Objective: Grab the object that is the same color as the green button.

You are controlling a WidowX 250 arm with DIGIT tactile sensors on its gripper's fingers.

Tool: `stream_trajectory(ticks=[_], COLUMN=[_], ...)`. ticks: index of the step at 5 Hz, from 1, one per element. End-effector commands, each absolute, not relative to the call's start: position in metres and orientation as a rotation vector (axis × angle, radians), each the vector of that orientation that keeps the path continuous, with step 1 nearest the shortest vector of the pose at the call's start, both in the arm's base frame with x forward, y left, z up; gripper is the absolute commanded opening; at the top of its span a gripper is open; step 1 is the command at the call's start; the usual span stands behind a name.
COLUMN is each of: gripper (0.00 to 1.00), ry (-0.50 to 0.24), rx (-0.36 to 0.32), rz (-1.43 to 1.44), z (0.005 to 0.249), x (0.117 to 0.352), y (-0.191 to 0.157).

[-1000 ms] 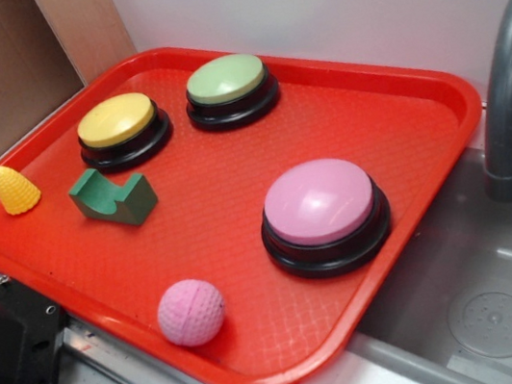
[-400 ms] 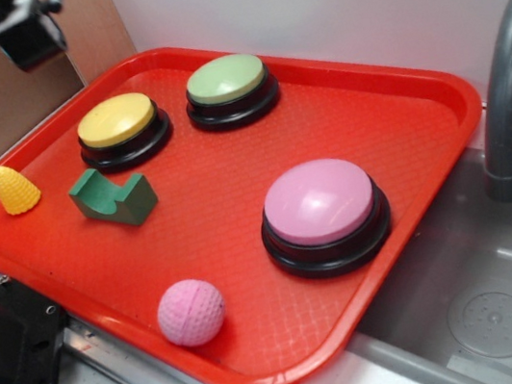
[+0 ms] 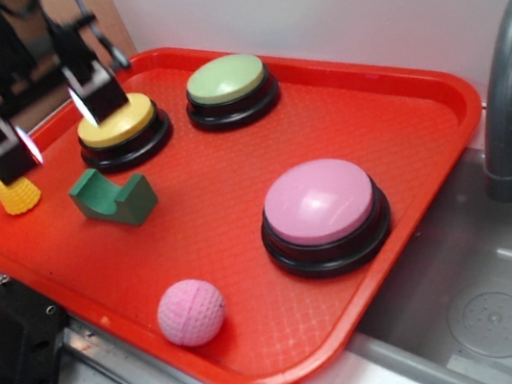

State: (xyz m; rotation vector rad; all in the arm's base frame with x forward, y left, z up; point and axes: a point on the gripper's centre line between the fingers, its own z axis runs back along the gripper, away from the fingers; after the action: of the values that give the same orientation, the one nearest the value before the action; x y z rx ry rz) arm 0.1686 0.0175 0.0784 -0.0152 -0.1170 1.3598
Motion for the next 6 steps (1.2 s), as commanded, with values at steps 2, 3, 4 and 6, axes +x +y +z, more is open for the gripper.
stream_trajectory(ticks=[2, 3, 4, 6], gripper=[1.0, 1.0, 1.0, 0.0], ry=[-0.158, -0.144, -0.144, -0.176], rx=[0.006, 0.002, 0.002, -0.048], rz=[1.514, 1.529, 1.535, 1.513], z=[0.038, 0.027, 0.023, 0.029], x=[0.175, 0.179, 0.182, 0.182], y=[0.022, 0.022, 0.023, 0.03])
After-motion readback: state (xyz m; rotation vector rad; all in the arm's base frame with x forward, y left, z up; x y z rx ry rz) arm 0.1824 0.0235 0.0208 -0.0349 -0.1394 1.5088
